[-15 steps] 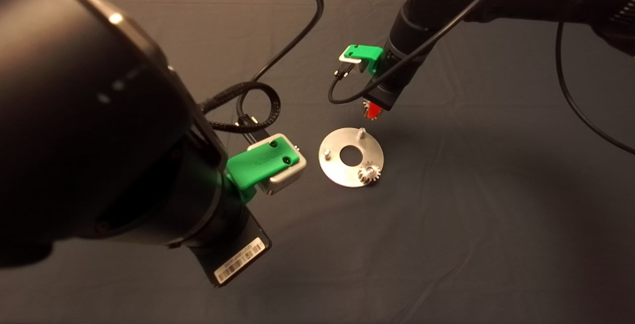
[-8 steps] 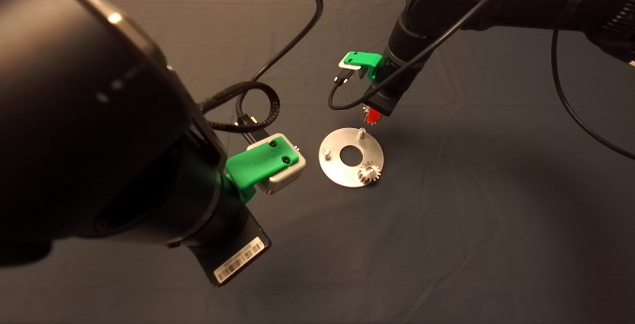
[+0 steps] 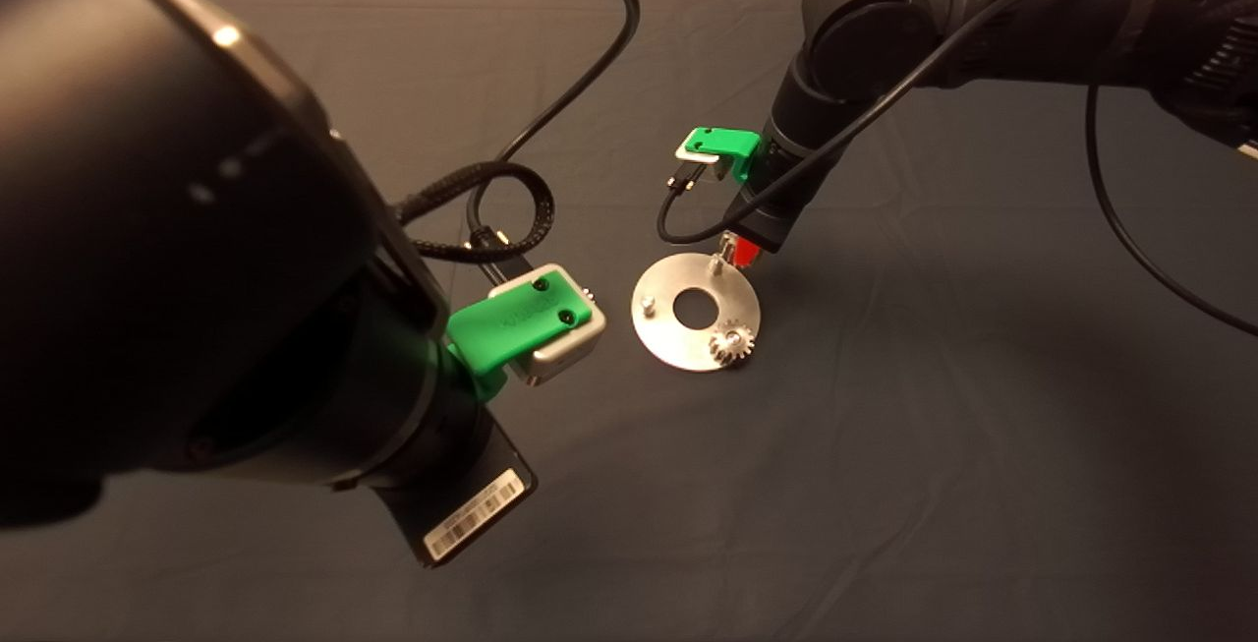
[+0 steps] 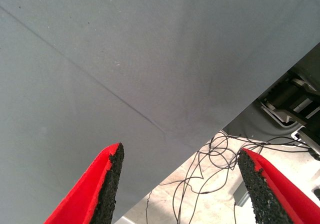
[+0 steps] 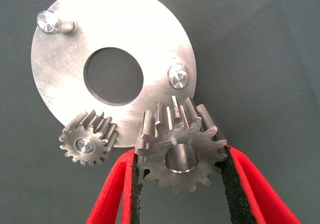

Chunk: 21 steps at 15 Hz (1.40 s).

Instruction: Install three planetary gears onto the carrier pins

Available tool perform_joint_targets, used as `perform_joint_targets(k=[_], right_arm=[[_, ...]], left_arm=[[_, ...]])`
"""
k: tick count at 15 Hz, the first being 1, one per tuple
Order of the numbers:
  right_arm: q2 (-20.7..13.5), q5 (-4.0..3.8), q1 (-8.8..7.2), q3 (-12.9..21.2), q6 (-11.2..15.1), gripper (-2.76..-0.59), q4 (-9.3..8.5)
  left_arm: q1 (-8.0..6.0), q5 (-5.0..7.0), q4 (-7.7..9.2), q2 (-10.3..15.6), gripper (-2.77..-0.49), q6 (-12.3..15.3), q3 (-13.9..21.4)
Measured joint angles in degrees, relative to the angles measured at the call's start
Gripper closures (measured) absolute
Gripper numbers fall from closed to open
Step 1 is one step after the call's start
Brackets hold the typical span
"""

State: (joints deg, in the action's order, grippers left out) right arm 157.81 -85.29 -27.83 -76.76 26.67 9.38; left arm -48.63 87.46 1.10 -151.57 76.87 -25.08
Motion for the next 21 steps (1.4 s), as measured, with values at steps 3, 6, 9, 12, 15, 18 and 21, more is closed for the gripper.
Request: perform_joint_targets(k=[3,6,9,12,15,18,21], right_arm=[[-0.58,-0.02,0.02,1.02,0.0,-0.92,0.26],[-0.69,0.04,0.02,2.07,-0.02,-0.92,0.45],[-0.69,0.01,0.02,2.18,-0.02,-0.92,0.83],[-0.45,0.09,0.02,2.16,0.0,-0.92,2.74],[-0.34,0.28,0.08,2.16,-0.01,-0.91,3.54],[-0.34,0.28,1.02,2.15,-0.02,-0.91,4.06],[-0.34,0.23,1.85,2.15,-0.02,-0.91,5.42]], left_arm=[[-0.01,0.0,0.0,0.0,-1.62,0.0,0.0],[-0.01,-0.01,0.0,0.0,-1.62,0.0,0.0],[-0.01,0.0,0.0,0.0,-1.62,0.0,0.0],[-0.01,0.0,0.0,0.0,-1.62,0.0,0.0],[-0.01,0.0,0.0,0.0,-1.62,0.0,0.0],[-0.01,0.0,0.0,0.0,-1.62,0.0,0.0],[0.0,-0.02,0.0,0.0,-1.62,0.0,0.0]])
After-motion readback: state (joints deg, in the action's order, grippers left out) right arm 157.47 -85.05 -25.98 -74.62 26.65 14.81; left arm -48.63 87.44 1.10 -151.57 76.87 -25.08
